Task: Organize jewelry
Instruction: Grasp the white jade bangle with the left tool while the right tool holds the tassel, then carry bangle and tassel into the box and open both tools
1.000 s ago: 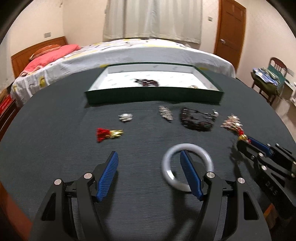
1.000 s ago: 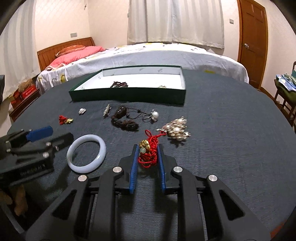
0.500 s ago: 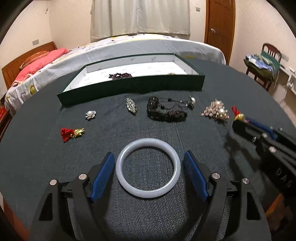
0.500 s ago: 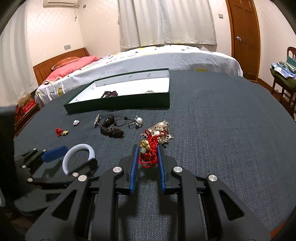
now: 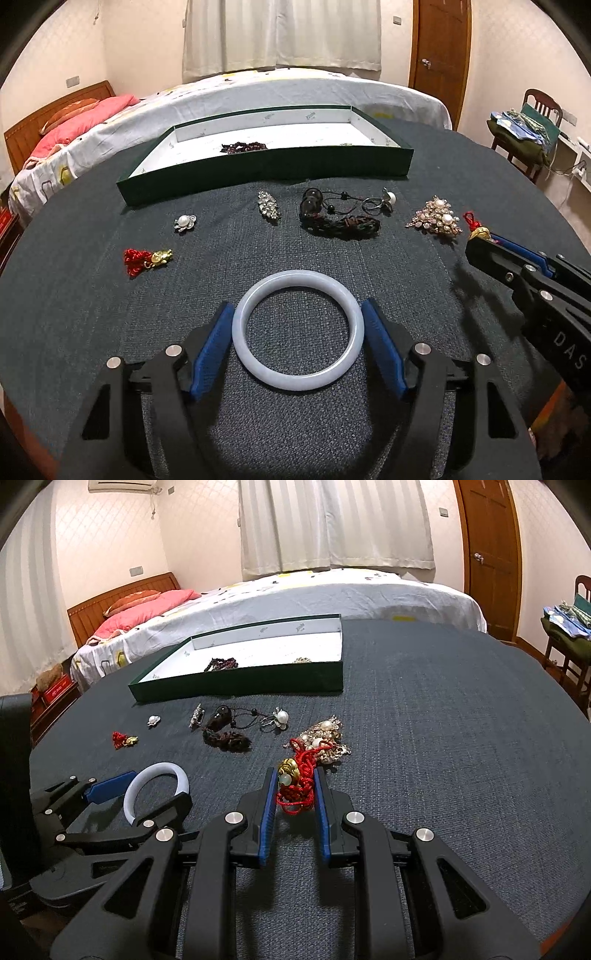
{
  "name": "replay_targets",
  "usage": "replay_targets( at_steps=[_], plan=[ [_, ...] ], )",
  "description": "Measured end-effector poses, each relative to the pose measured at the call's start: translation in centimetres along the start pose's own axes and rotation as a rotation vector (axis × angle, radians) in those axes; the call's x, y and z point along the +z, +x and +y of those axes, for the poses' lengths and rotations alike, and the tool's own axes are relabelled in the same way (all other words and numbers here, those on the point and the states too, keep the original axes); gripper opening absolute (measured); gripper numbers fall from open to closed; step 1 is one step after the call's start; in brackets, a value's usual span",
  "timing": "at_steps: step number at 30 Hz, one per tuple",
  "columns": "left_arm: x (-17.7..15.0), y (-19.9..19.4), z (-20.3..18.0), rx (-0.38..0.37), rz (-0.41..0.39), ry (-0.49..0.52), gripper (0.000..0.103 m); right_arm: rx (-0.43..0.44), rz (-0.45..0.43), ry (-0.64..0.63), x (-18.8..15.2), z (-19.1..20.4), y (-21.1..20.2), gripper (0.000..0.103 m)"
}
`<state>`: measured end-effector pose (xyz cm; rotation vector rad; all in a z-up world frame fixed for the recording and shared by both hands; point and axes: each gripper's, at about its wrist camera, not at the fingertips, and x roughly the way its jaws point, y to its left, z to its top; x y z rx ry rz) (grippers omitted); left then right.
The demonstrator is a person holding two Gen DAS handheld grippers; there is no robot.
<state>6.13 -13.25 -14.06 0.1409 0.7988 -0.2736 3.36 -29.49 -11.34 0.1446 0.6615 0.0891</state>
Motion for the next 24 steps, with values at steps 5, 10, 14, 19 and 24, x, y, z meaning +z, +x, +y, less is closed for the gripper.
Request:
replay_targets(
  at_steps=[5, 10, 14, 19, 24],
  plan=[
    [-0.01, -0.02, 0.0, 0.001, 0.0, 0.0, 0.068, -0.001, 0.001, -0.001, -0.03, 0.08, 0.01, 0.02],
    [-0.05, -0.22, 0.18, 0.007, -0.004, -0.007, 0.068, -0.004, 0.005, -0.011, -0.12, 0.31, 0.14, 0.02],
    [-0.03, -0.51, 0.43, 0.008, -0.013, -0.008, 0.068, -0.008, 0.008, -0.015, -0.18, 0.33, 0.17, 0.02],
    [0.02, -0.63, 0.47, 0.008, -0.016, -0.004, 0.068, -0.009, 0.01, -0.02, -0.15, 0.46, 0.16, 0.02],
    [0.18, -0.82, 0.56, 0.009, -0.023, -0.003, 0.068, -0.01, 0.008, -0.021, -0.14, 0.5, 0.14, 0.02]
  ],
)
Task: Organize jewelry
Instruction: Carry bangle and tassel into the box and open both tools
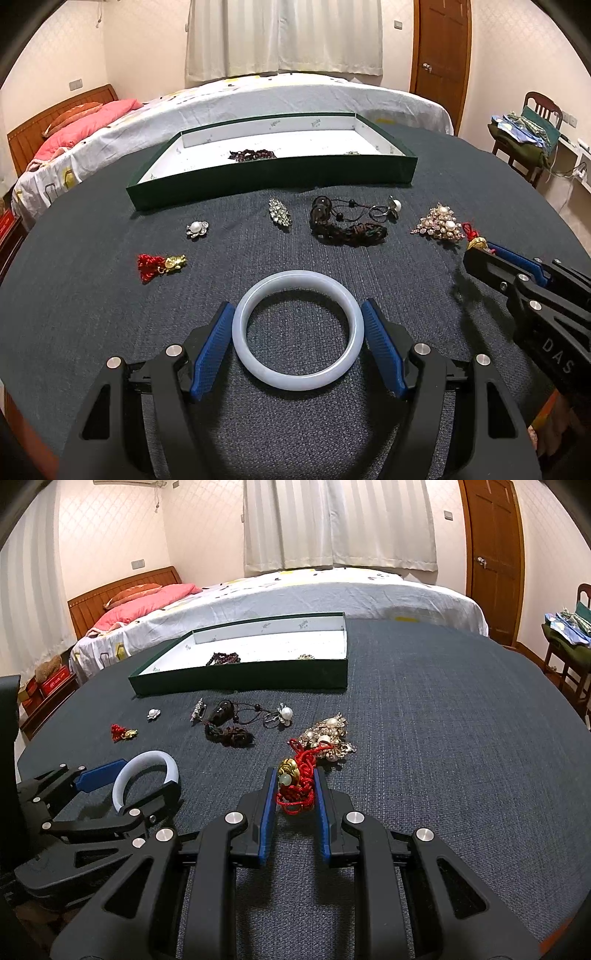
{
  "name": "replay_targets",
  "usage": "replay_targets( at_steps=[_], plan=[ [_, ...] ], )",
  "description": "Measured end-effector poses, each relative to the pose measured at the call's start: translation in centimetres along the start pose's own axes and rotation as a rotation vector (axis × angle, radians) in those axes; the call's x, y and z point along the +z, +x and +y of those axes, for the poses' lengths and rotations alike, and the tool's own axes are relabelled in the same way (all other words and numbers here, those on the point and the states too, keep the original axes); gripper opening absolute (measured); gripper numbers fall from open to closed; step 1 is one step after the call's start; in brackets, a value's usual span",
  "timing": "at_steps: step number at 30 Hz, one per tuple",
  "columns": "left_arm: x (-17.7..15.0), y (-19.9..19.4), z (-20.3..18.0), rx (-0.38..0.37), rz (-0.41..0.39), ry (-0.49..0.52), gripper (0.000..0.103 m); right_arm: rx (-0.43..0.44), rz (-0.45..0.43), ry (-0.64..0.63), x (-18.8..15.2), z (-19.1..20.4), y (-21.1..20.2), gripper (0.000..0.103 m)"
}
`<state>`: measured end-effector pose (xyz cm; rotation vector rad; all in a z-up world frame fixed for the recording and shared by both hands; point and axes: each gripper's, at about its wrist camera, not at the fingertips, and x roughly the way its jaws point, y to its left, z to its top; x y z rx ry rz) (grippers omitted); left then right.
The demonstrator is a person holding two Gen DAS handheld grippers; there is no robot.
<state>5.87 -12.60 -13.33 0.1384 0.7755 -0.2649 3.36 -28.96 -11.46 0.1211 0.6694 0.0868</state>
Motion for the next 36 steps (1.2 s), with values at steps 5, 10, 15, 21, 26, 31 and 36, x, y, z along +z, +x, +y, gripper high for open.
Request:
replay_targets(
  at_steps=[5, 10, 15, 21, 26, 31, 36],
  plan=[
    [0.2, -0.4, 0.0, 0.003, -0.013, 0.011, 0.068, -0.002, -0.006, -0.004, 0.1, 0.1, 0.0, 0.02],
    [0.9, -1.5, 0.1, 0.007, -0.046, 0.029, 0.068, -0.002, -0.023, -0.01, 0.9, 0.4, -0.5, 0.02],
    [2.7, -3.1, 1.0, 0.014, -0.11, 0.024, 0.068, -0.002, -0.062, -0.01, 2.6, 0.5, -1.6, 0.02],
    [6.0, -3.8, 3.0, 0.01, -0.166, -0.009, 0.068, 0.011, -0.103, -0.009, 5.6, 0.7, -1.7, 0.02],
    [8.6, -2.3, 4.9, 0.015, -0.181, -0.016, 0.068, 0.037, -0.13, -0.015, 9.2, 1.3, -0.3, 0.02],
    [11.8, -0.5, 7.1, 0.027, -0.214, -0.023, 0.068, 0.055, -0.169, -0.035, 12.9, 2.7, 1.3, 0.02],
    [15.3, 2.2, 9.3, 0.038, -0.238, -0.029, 0.068, 0.071, -0.2, -0.055, 16.4, 4.2, 4.0, 0.02]
  ],
)
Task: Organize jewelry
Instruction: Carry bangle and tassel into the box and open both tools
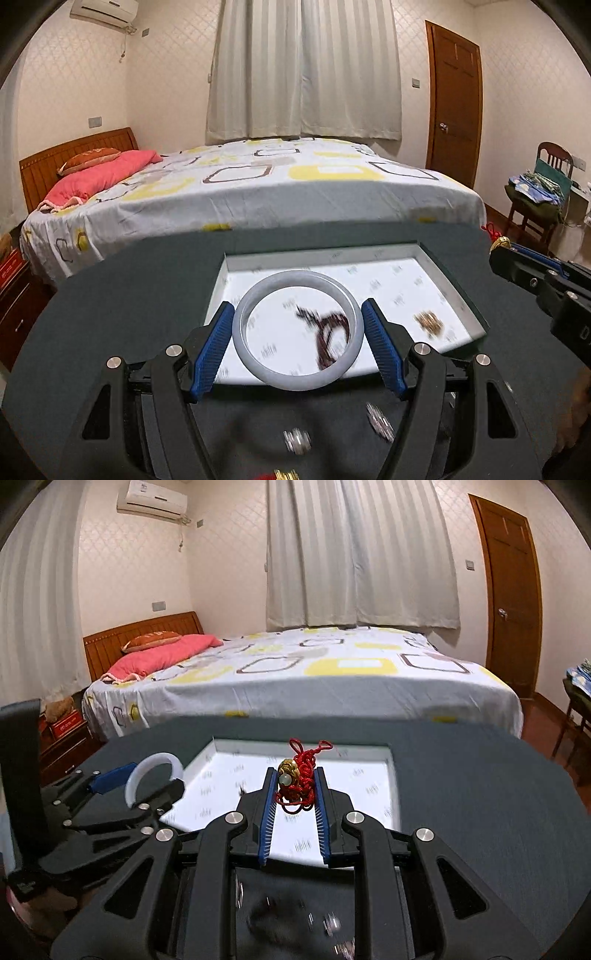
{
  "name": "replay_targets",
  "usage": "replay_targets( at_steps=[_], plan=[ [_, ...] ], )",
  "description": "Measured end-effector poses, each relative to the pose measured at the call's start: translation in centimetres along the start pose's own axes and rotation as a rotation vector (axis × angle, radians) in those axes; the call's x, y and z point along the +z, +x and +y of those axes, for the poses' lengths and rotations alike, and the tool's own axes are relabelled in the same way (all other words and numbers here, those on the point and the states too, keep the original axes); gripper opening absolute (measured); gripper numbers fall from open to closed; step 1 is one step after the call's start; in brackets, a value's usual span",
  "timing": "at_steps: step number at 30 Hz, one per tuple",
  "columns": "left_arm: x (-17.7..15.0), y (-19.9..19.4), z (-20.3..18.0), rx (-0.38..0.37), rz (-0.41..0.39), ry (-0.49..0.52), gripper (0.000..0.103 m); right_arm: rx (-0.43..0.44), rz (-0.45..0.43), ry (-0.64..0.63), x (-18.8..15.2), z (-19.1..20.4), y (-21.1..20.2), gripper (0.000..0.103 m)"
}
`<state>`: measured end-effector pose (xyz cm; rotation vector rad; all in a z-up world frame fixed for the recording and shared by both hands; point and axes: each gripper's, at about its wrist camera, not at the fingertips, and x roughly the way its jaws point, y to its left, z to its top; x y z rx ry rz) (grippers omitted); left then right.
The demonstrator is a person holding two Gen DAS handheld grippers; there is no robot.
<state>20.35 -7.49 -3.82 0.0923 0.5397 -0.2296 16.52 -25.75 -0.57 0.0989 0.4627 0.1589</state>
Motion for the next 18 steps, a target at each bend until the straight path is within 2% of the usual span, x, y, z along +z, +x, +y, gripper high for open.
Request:
replay_targets(
  at_steps=[5, 10, 15, 18],
  plan=[
    [0.4, 4.5, 1.2, 0.008, 0.049, -0.003, 0.068, 0.012, 0.052, 0.021, 0.5, 0.0, 4.8, 0.02],
    [-1.2, 9.1, 2.4, 0.011, 0.17, -0.026, 0.068, 0.005, 0.161, 0.025, -1.0, -0.4, 9.3, 0.02],
    [-2.2, 11.0, 3.0, 0.004, 0.241, -0.05, 0.068, 0.005, 0.268, 0.031, -2.7, -0.3, 12.2, 0.02],
    [-2.8, 11.7, 3.0, 0.004, 0.27, -0.039, 0.068, 0.0, 0.299, 0.025, -3.4, -0.1, 12.9, 0.02]
  ],
)
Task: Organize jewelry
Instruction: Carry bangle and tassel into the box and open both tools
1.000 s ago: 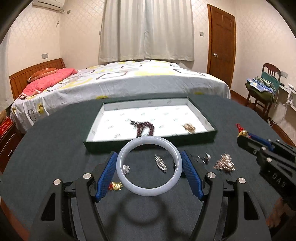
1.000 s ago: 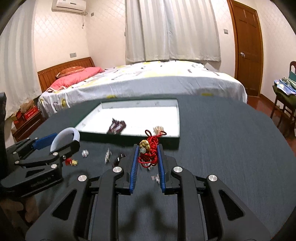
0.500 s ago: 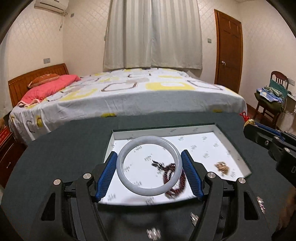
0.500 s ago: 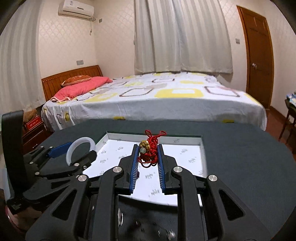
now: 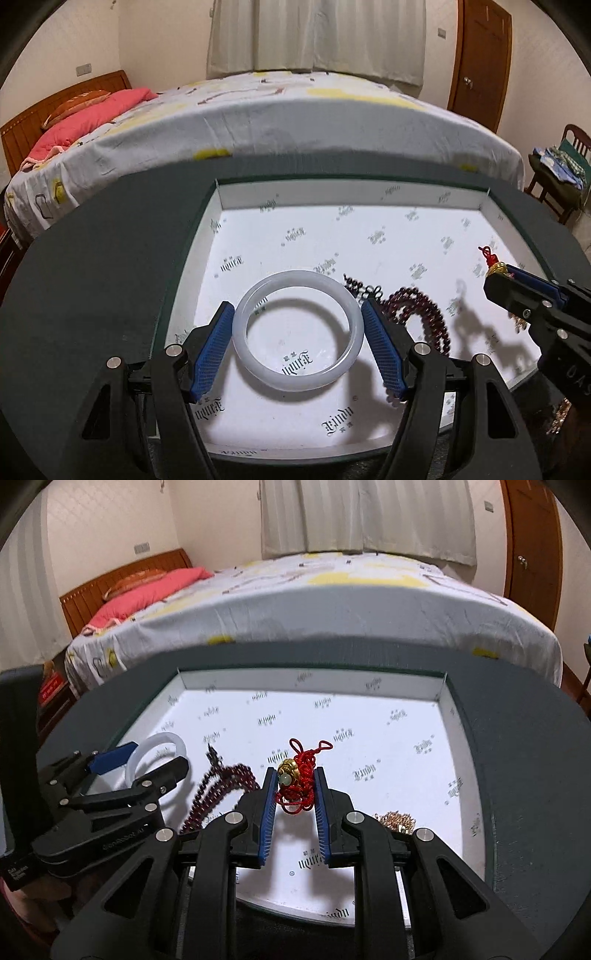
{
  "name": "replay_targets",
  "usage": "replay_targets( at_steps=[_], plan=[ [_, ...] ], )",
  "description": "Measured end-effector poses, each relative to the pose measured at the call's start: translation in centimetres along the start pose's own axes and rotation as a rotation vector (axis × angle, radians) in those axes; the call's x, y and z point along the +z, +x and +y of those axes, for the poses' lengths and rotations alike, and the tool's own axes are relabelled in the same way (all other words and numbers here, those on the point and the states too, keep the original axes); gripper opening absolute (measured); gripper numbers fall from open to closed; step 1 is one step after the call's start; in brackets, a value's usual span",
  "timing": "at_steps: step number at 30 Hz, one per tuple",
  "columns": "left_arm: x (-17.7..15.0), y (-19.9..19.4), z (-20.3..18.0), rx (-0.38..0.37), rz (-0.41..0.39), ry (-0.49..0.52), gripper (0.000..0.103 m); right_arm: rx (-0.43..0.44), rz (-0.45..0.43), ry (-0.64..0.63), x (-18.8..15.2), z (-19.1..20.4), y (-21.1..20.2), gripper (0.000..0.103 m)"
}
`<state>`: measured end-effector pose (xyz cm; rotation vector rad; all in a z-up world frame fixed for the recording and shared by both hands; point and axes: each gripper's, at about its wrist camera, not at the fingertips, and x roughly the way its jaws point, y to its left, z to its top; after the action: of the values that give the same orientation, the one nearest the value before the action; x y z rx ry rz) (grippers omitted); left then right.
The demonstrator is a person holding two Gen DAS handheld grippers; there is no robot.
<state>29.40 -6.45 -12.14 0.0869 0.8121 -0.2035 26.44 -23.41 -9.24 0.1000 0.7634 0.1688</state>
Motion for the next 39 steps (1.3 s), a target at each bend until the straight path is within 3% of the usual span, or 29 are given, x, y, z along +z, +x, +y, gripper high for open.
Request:
replay_targets(
  at_steps=[9, 15, 18, 30, 39],
  plan=[
    [0.2, 1.2, 0.4, 0.012, 0.06, -0.001, 0.069, -0.01, 0.059, 0.011, -0.5, -0.2, 1.7, 0.022],
    [0.4, 1.3, 0.4, 0.003, 0.058, -0.01, 0.071, -0.013, 0.054, 0.011, -0.6, -0.4, 1.6, 0.04],
    [0.6, 1.2, 0.3, -0.003, 0.061, -0.021, 0.072, -0.015, 0.041, 0.01, -0.4, -0.4, 1.2, 0.041],
    [2.5, -6.1, -1.2, -0.011, -0.15, 0.02, 0.072, -0.005, -0.072, 0.009, 0.4, -0.4, -4.1, 0.042],
    [-0.2, -11.3, -1.0, 0.022, -0.222, -0.005, 0.072, -0.02, -0.113, -0.01, -1.8, -0.4, -8.3, 0.042]
  ],
)
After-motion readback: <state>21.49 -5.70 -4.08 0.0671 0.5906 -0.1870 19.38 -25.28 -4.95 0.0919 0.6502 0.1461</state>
